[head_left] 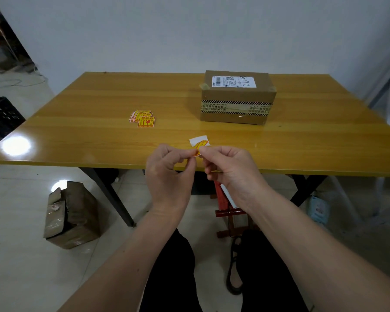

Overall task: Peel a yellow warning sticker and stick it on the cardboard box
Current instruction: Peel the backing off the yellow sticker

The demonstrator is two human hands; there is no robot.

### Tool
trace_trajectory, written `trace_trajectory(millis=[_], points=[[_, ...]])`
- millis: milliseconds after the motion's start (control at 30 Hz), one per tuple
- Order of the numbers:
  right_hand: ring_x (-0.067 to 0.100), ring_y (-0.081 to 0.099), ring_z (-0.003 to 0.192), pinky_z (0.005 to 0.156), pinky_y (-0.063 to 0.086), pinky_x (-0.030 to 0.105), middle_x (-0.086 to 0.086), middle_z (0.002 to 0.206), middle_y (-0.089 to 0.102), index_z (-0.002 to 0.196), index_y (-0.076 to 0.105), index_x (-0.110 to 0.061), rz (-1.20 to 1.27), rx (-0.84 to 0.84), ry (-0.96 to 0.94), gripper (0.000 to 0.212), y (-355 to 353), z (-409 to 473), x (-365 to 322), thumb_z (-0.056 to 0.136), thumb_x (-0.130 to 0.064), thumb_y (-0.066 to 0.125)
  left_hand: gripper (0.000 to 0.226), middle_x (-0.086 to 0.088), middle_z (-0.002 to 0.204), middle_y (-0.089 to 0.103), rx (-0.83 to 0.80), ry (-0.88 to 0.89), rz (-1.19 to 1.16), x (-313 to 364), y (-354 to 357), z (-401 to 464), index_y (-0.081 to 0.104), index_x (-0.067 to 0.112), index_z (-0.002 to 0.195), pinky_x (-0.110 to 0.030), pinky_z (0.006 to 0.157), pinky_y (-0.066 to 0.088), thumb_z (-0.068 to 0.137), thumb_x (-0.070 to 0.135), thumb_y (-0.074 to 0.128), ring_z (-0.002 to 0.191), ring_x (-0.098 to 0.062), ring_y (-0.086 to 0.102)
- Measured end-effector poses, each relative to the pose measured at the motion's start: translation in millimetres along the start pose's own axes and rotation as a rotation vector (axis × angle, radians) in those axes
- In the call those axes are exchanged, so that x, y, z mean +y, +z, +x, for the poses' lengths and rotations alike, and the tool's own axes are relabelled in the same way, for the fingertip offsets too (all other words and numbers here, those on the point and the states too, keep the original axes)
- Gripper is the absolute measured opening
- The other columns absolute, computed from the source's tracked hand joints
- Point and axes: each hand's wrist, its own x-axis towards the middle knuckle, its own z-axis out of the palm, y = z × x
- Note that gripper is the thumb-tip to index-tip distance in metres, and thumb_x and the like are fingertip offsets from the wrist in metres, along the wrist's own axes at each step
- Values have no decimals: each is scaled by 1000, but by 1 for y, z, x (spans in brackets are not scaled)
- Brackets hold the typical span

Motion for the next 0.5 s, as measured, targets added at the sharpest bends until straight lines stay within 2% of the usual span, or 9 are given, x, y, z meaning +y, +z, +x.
trace_trajectory(millis=[100,233,333,500], points=[[11,52,58,54,46,23,3,63,59,70,68,-11,-29,5,3,12,0,0,0,81,-15,70,12,12,69,50,-8,32,32,0,0,0,74,21,78,-37,62,47,72,20,64,66,-6,49],[11,52,58,54,46,22,3,63,59,72,69,-10,11,12,-1,11,0,2,2,83,-12,67,10,11,74,55,-16,52,39,2,-2,0,73,19,79,-39,64,48,72,17,67,73,-12,54],[10,51,58,54,46,21,4,64,58,78,69,-4,35,4,-2,10,-1,2,4,85,-10,65,9,12,80,60,-14,87,35,2,-3,-1,72,17,78,-39,67,50,71,15,67,77,-18,60],[9,51,59,53,46,20,3,65,59,79,68,-4,38,-5,-7,8,-1,0,6,85,-7,63,10,9,72,60,-34,22,5,2,-2,-3,72,20,77,-49,66,51,72,20,63,68,-12,59]])
